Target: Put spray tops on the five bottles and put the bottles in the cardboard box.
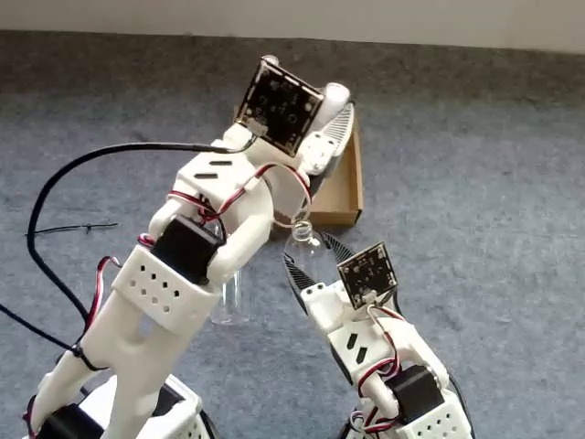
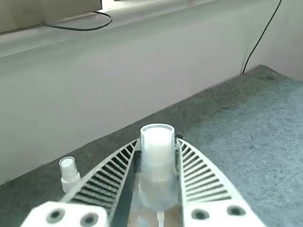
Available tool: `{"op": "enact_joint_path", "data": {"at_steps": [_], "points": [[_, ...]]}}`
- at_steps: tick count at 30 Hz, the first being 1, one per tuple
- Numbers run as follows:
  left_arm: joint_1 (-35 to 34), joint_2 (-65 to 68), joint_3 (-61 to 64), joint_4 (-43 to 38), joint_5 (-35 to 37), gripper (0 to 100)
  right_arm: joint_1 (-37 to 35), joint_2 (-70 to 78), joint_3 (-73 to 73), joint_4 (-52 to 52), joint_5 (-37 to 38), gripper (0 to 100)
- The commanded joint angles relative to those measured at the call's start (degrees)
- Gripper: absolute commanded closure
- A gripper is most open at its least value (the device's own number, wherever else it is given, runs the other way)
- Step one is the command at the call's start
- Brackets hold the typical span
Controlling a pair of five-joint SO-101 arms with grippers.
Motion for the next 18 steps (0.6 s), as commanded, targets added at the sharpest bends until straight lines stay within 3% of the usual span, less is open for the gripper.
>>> {"op": "enact_joint_path", "data": {"at_steps": [1,18], "points": [[2.95,-0.40,0.13,-0.88,-0.09,99,0.04,-0.57,-3.91,-0.22,-0.70,99.5],[3.30,-0.13,-0.48,-1.23,-0.09,99,0.04,-0.57,-3.82,-0.22,-0.70,99.5]]}}
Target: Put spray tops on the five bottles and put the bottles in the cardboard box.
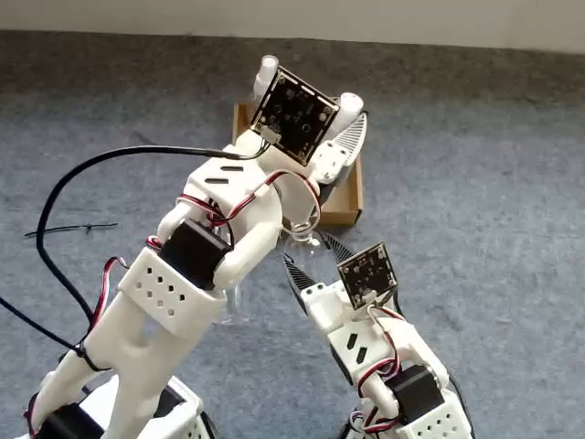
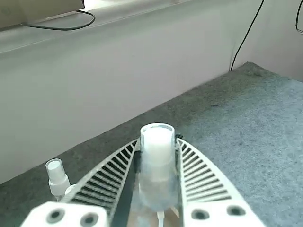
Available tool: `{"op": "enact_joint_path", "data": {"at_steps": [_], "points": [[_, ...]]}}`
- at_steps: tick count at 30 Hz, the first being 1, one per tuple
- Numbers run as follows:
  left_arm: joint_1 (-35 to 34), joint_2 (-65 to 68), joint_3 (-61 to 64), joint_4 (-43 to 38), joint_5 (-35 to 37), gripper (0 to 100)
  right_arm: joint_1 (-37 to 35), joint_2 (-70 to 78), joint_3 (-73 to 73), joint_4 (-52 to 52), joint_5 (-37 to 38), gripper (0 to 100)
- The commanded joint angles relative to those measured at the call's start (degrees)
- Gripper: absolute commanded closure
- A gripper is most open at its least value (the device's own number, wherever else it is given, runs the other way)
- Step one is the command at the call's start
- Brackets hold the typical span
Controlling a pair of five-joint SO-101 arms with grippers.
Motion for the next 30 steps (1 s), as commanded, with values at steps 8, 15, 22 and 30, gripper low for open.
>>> {"op": "enact_joint_path", "data": {"at_steps": [8,15,22,30], "points": [[2.15,0.04,-4.18,-1.14,0.00,99,-0.13,-0.57,-3.82,-0.22,-0.70,99.5],[4.09,0.04,-3.74,-0.88,0.00,99,-0.04,-0.57,-3.82,-0.22,-0.70,99.5],[4.00,0.04,-3.56,-0.79,0.00,99,0.04,-0.57,-4.09,-0.22,-0.70,99.5],[1.89,-0.48,-2.15,5.98,-0.09,99,0.13,-0.57,-4.26,-0.22,-0.70,99.5]]}}
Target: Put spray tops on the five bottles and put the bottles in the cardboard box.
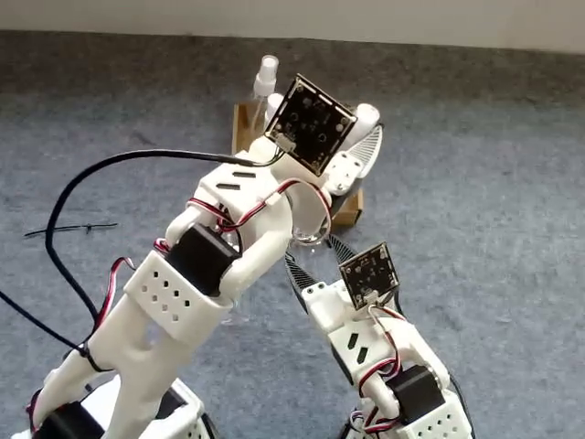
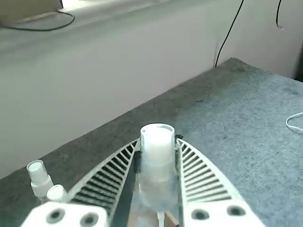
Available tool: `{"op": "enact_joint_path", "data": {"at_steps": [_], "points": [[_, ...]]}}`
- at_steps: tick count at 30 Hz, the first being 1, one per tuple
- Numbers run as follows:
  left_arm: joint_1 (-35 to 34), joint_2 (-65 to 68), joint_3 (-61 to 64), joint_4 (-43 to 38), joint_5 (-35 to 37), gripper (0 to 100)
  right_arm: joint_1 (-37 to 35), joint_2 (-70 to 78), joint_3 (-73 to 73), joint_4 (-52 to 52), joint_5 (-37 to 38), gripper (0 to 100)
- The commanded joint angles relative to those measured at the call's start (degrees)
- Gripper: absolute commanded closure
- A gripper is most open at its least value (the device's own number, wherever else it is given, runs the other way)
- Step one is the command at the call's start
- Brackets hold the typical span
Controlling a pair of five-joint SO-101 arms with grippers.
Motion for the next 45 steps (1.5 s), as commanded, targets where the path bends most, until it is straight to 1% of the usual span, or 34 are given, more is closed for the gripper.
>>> {"op": "enact_joint_path", "data": {"at_steps": [1,4,7,12,15,19,21,26,28,32,33,36,41,45], "points": [[-1.89,-0.66,-0.92,5.63,-0.18,99,0.13,-0.57,-4.26,-0.22,-0.70,99.5],[-2.42,-0.66,-1.01,10.90,-0.35,99,2.07,-0.57,-4.26,-0.75,-0.70,99.5],[-3.21,-0.84,-1.10,15.82,-0.44,99,4.35,-0.57,-4.09,-4.70,-0.70,99.5],[-3.56,-3.91,-0.57,23.65,-0.53,99,4.79,-0.48,-4.26,-9.27,-0.70,99.5],[-3.56,-5.58,-0.48,26.55,-0.53,99,4.79,0.48,-4.88,-12.00,-0.70,99.5],[-3.56,-5.85,-0.22,27.08,-0.53,99,4.79,2.86,-5.76,-15.43,-0.79,99.5],[-3.56,-6.20,1.98,26.73,-0.53,99,4.79,3.21,-6.90,-16.75,-0.79,99.5],[-3.65,-6.20,6.29,26.81,-0.62,99,4.97,3.21,-10.51,-16.66,-0.79,99.5],[-4.62,-6.20,6.46,27.08,-0.62,96,4.97,3.21,-10.24,-16.66,-0.97,99.5],[-8.31,-6.20,6.29,26.73,-0.62,86,5.05,3.12,-8.04,-16.57,-3.96,99.5],[-9.19,-6.20,5.76,26.73,-0.62,84,5.05,3.12,-7.34,-16.57,-3.96,99.5],[-10.95,-6.20,3.12,26.99,-0.62,84,5.05,3.12,-6.29,-16.57,-3.96,99.5],[-12.00,-6.20,-3.47,27.08,-0.62,84,5.05,3.12,-3.74,-16.66,-3.96,99.5],[-11.82,-6.20,-8.31,27.08,-5.36,84,5.05,3.12,-1.71,-16.75,-3.87,99.5]]}}
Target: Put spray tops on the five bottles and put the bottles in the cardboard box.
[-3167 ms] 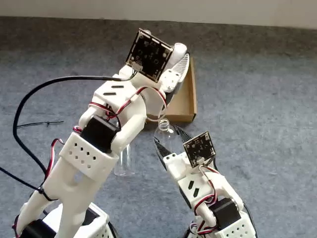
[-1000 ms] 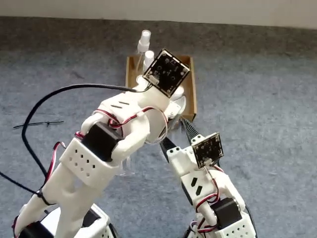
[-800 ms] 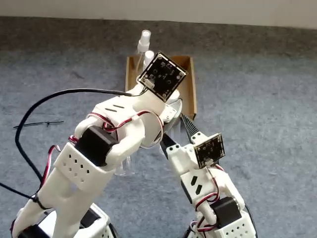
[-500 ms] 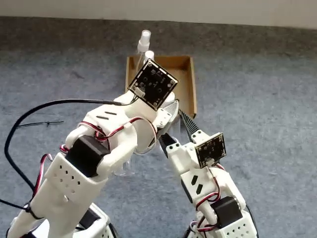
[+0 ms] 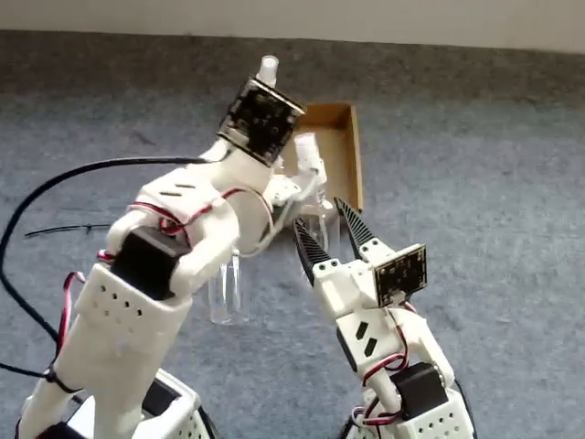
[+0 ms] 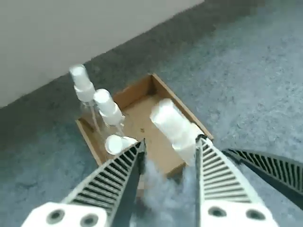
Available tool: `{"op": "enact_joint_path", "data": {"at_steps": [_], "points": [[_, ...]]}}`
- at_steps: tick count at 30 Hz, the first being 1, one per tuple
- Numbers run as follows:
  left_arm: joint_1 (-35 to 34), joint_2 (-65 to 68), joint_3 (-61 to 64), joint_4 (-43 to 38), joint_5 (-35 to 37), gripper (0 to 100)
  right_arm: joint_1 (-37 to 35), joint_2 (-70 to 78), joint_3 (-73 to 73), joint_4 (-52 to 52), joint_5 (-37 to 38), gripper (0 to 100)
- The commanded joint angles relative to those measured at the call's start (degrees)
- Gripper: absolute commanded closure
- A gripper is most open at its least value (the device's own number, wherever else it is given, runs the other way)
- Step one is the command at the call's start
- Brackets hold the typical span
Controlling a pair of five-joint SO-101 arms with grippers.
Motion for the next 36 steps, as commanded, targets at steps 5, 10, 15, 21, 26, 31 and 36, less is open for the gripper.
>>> {"op": "enact_joint_path", "data": {"at_steps": [5,10,15,21,26,31,36], "points": [[-1.01,-0.40,-10.42,-0.35,-4.57,84,0.75,-0.04,0.22,-1.36,-0.62,99.5],[-1.10,2.51,-10.86,-2.55,-4.75,84,0.75,-0.04,0.22,-1.27,-0.62,99.5],[-2.95,10.33,-14.46,-4.13,-4.75,84,0.75,-0.04,0.22,-1.19,-0.62,99.5],[-2.42,13.14,-15.78,-2.46,-4.75,84,0.75,-0.04,0.22,-1.19,-0.62,99.5],[-0.04,13.05,-15.78,1.41,-7.12,84,0.75,-0.04,0.22,-1.19,-0.62,99.5],[4.88,13.05,-15.78,4.40,-8.44,84,0.75,-0.04,0.22,-1.19,-0.62,99.5],[7.25,13.05,-16.40,6.07,-8.44,84,0.75,-0.04,0.22,-1.19,-0.62,99.5]]}}
